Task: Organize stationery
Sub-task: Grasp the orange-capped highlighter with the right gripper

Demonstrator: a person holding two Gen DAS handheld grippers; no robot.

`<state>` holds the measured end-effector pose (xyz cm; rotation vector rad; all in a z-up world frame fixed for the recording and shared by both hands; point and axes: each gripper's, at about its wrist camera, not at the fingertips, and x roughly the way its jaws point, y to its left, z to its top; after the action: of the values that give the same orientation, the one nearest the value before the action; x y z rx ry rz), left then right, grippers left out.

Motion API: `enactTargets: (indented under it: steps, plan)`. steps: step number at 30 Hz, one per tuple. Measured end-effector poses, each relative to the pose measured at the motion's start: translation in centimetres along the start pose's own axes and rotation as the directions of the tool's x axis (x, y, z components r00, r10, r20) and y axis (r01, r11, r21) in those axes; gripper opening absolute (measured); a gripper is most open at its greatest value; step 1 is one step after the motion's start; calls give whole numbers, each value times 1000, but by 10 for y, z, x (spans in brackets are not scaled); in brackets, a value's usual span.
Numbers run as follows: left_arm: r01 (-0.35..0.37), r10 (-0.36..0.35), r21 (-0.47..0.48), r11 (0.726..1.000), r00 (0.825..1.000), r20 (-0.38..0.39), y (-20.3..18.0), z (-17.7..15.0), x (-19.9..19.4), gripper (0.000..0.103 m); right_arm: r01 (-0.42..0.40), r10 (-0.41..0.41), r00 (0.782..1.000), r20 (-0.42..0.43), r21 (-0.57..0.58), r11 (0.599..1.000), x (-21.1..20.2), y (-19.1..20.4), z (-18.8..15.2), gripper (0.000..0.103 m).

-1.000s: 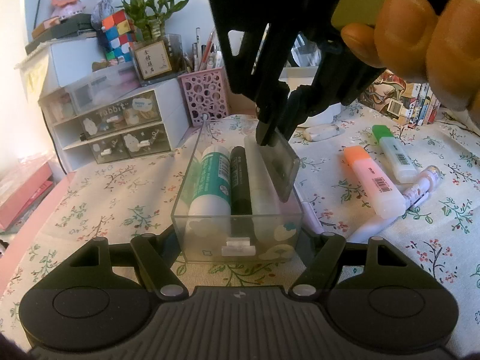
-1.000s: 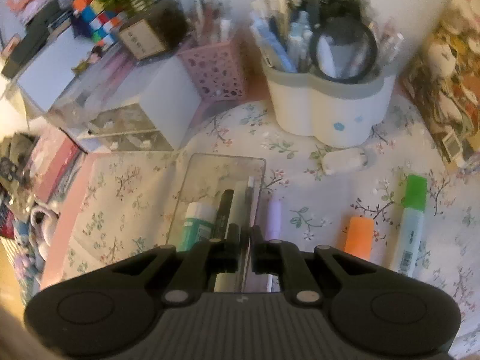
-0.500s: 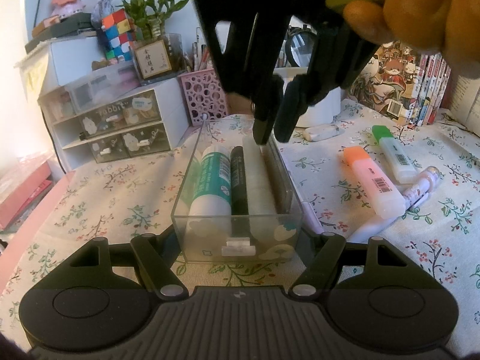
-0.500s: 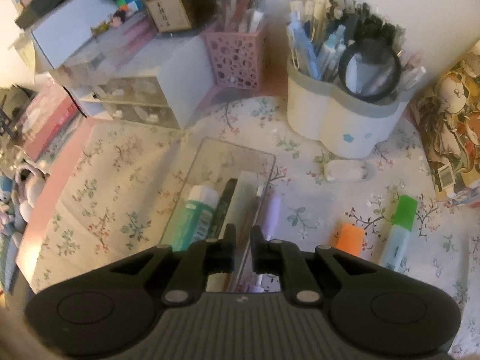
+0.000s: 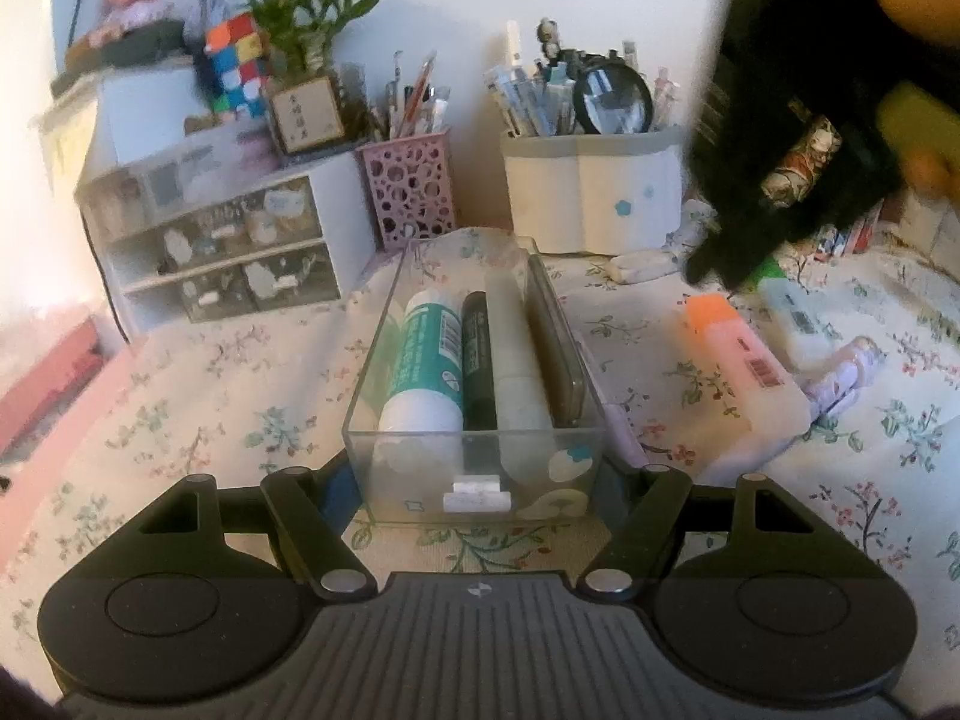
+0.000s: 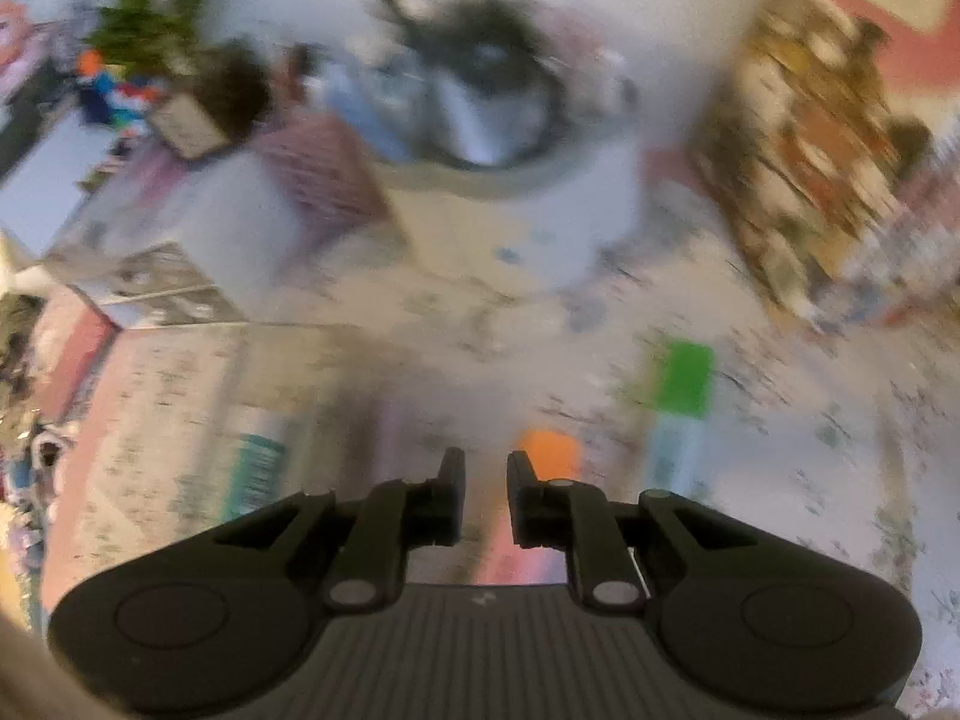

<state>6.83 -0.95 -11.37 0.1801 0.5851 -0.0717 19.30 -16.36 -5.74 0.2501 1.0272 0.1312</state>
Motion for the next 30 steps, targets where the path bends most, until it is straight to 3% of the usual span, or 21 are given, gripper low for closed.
enactTargets:
  steps: [9, 18, 30]
  plan:
    - [3, -4, -12, 1000, 1000, -6, 3, 1, 1, 72, 6, -6, 1000, -15, -3, 1000, 9, -10, -10, 10]
    - [42, -44, -65, 997, 999, -18, 13, 1, 5, 72, -124, 130, 990, -55, 112, 986, 18, -25, -18, 18]
    - [34, -35, -53, 998, 999, -11, 10, -1, 3, 72, -146, 145, 989, 20, 107, 983, 11, -16, -23, 8]
